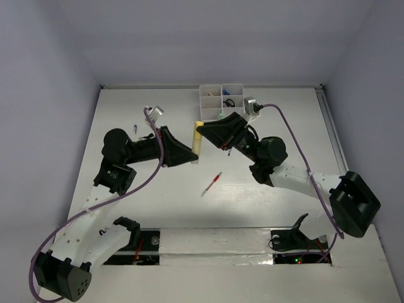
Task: Sort the stationery into containers
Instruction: Place the pen in the storage box.
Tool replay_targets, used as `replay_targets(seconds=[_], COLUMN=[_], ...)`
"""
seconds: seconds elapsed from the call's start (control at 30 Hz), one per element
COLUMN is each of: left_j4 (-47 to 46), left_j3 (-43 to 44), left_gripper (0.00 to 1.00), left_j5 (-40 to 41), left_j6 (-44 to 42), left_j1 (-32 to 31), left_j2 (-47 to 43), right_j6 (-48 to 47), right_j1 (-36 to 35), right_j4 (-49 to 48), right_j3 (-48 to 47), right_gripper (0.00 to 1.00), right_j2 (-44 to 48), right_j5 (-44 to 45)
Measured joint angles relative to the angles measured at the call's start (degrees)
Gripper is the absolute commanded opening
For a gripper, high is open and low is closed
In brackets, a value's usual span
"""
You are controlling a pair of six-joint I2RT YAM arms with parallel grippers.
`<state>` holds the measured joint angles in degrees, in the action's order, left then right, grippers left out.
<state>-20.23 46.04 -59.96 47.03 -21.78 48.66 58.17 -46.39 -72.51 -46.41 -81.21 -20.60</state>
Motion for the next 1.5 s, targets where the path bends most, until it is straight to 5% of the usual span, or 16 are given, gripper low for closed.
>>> replay_targets(seconds=[0.13,0.37,0.6,0.67,0.8,0.87,1.27,1.5], left_j4=[0.50,3.87,13.31,15.80,20.13,21.55,27.12,27.78], left_j3=[0.00,-1.18,-2.56,-3.08,-4.46,-5.14,-5.84,-5.84], left_gripper=[0.00,0.32,0.57,0.75,0.82,0.99,0.99,0.99], left_j5=[0.15,8.22,20.26,22.71,27.78,30.47,42.38,44.63], left_j6=[-0.42,-6.97,-17.90,-20.83,-25.33,-27.56,-32.65,-33.29], left_j1=[0.00,0.22,0.92,0.92,0.92,0.92,-0.33,-1.40], left_j2=[-0.02,-2.36,-7.10,-8.52,-10.84,-11.34,-13.42,-13.55], right_j6=[-1.29,-5.40,-4.42,-4.37,-5.44,-7.23,-28.09,-36.39], right_j1=[-0.39,-0.07,7.76,10.36,14.29,15.50,16.74,16.76], right_j4=[1.62,14.27,21.18,22.18,23.02,23.26,24.52,24.39], right_j3=[-0.07,-4.04,-4.44,-5.55,-8.85,-10.95,-28.63,-31.08], right_gripper=[0.00,0.00,0.00,0.00,0.00,0.00,0.00,0.00], right_j2=[1.60,2.97,-2.80,-5.42,-10.34,-12.76,-30.01,-35.60], right_j5=[1.22,0.33,-1.51,-0.94,0.92,2.49,16.22,23.85])
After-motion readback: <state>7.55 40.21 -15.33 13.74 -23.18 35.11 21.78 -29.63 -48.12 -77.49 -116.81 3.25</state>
